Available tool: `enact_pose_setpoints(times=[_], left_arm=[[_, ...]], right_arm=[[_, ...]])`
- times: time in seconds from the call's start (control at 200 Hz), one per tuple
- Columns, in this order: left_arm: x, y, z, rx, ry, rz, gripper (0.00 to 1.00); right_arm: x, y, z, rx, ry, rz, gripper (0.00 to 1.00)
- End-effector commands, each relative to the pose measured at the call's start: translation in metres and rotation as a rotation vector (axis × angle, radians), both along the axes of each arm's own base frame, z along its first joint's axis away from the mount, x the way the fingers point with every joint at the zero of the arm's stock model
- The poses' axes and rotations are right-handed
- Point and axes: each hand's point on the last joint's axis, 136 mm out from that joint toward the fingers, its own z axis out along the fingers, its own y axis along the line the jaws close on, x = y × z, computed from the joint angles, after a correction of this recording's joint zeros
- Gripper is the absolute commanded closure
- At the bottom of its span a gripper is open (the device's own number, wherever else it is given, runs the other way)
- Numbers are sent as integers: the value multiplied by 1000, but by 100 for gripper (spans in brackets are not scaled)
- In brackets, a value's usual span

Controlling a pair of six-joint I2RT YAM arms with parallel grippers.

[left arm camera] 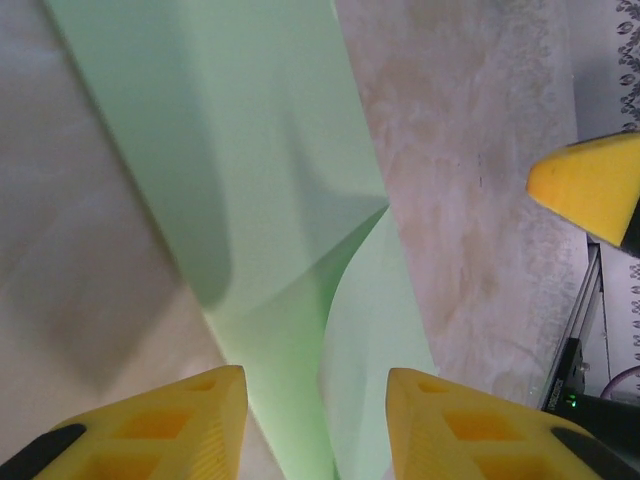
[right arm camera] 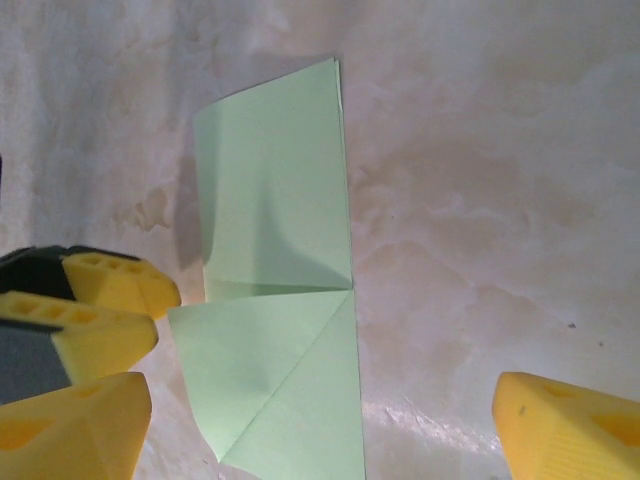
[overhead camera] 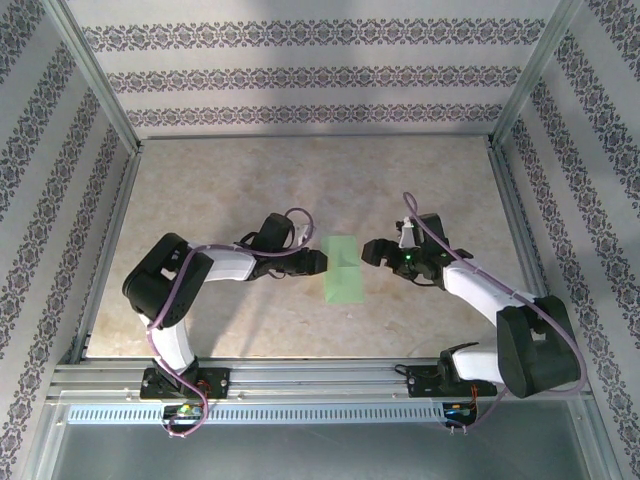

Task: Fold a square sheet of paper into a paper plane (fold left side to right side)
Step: Turn over the paper at the center of the table.

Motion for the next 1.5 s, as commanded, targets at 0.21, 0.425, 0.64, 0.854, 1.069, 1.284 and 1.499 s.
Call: enact_pose_setpoints(times=[0.21, 0.425, 0.64, 0.854, 1.069, 1.284, 1.499], left_arm=[[1, -15, -1, 14, -31, -65, 76], [-5, -8, -4, 60, -31, -74, 82], [-7, -9, -4, 63, -33, -84, 94], [-4, -3, 18, 42, -111, -39, 100], [-1, 0, 22, 16, -137, 5, 100], [1, 7, 22, 12, -154, 62, 100], [1, 12, 21, 22, -159, 83, 100]], right_arm=[[-11, -3, -1, 22, 11, 18, 13], [-9, 9, -3, 56, 38, 59, 16], [-8, 20, -7, 57, 50, 86, 19], [-5, 41, -4, 160, 56, 131, 24], [-2, 65, -5, 192, 43, 186, 26], [6, 78, -12, 202, 34, 192, 34], [17, 88, -14, 213, 13, 205, 38]])
